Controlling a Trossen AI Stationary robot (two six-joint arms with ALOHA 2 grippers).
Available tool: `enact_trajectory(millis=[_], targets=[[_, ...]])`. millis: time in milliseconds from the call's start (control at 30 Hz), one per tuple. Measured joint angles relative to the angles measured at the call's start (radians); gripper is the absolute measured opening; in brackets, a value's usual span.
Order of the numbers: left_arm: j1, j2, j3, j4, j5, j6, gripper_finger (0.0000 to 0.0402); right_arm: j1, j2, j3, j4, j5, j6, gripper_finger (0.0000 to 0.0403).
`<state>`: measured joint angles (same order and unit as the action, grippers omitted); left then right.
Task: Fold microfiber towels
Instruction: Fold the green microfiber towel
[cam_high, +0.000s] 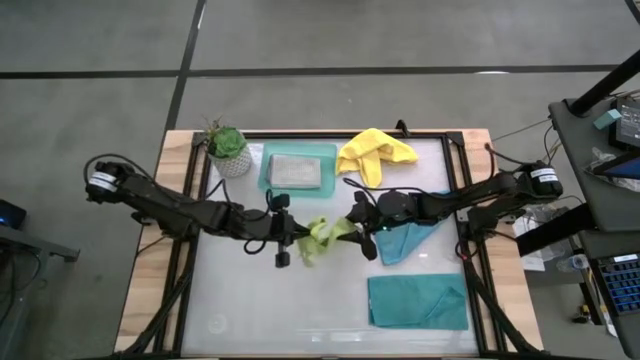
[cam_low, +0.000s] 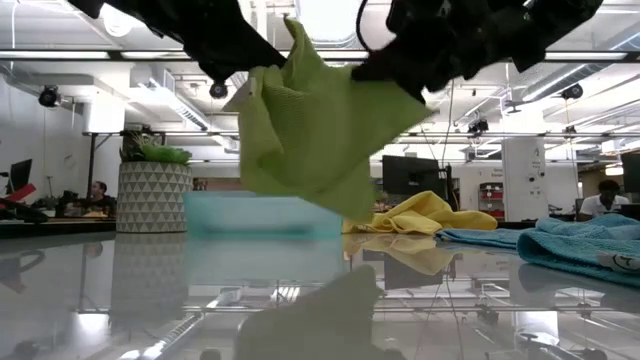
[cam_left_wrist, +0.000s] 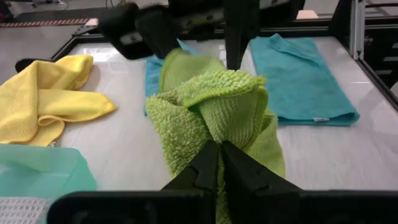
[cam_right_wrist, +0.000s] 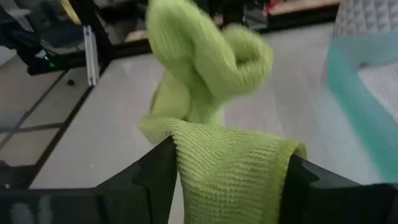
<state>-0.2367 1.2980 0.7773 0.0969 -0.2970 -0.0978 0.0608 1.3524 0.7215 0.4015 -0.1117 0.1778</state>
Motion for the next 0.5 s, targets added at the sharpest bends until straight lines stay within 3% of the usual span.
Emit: enact_trajectory(millis=[167, 367, 500], targets=[[0.009, 0.006, 0.000, -0.001, -0.001, -0.001, 0.0000, 0.000, 0.003, 0.031, -0.018, -0.001, -0.032, 0.0185], [0.008, 0.002, 0.000, -0.003, -0.042, -0.001, 0.0000, 0.000, -0.024, 0.080, -0.343, 0.000, -0.001, 0.0185], [0.013, 0.001, 0.000, -0.003, -0.099, -0.001, 0.0000, -0.001, -0.028, 0.088, -0.349, 0.007, 0.031, 0.0185]])
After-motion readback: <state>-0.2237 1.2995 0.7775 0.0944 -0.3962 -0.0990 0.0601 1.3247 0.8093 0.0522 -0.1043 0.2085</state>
